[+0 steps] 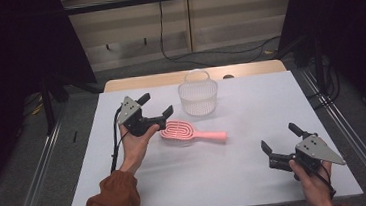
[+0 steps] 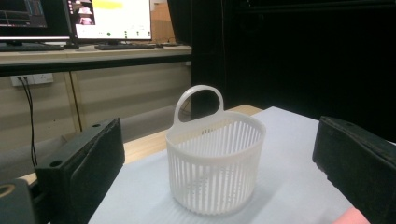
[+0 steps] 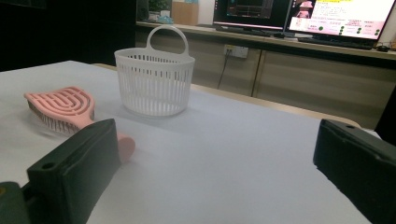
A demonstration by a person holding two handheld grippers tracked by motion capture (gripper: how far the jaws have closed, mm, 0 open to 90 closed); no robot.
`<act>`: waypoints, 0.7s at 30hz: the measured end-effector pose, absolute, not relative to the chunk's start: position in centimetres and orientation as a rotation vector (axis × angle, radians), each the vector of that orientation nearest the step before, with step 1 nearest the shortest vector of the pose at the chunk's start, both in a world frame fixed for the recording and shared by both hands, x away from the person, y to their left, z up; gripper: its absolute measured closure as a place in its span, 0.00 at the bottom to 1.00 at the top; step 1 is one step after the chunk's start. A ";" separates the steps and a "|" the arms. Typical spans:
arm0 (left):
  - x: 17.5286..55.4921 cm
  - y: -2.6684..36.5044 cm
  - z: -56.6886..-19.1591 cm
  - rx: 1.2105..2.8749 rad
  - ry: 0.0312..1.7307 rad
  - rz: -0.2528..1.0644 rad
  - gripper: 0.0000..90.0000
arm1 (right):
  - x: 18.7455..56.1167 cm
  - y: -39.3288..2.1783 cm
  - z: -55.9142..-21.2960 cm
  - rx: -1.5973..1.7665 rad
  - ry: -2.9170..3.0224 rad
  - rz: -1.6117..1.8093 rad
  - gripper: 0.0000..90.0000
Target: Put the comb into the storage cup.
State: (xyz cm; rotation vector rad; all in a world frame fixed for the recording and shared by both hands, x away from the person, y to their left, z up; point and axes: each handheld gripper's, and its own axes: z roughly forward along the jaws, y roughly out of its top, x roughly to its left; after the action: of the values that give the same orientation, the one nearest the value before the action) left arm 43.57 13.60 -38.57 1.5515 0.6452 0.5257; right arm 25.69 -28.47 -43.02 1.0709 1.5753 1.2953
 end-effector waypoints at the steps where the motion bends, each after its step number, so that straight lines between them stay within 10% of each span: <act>1: 43.8 13.5 -38.6 1.553 0.646 0.528 0.03 | 25.7 -28.5 -43.0 1.071 1.576 1.296 0.00; 21: 45.2 13.4 -40.0 1.596 0.634 0.555 0.29 | 25.5 -28.5 -43.1 1.069 1.579 1.299 0.00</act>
State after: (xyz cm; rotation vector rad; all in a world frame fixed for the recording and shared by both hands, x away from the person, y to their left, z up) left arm 45.20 13.44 -39.95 1.5961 0.6339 0.5554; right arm 25.50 -28.51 -43.06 1.0685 1.5787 1.2995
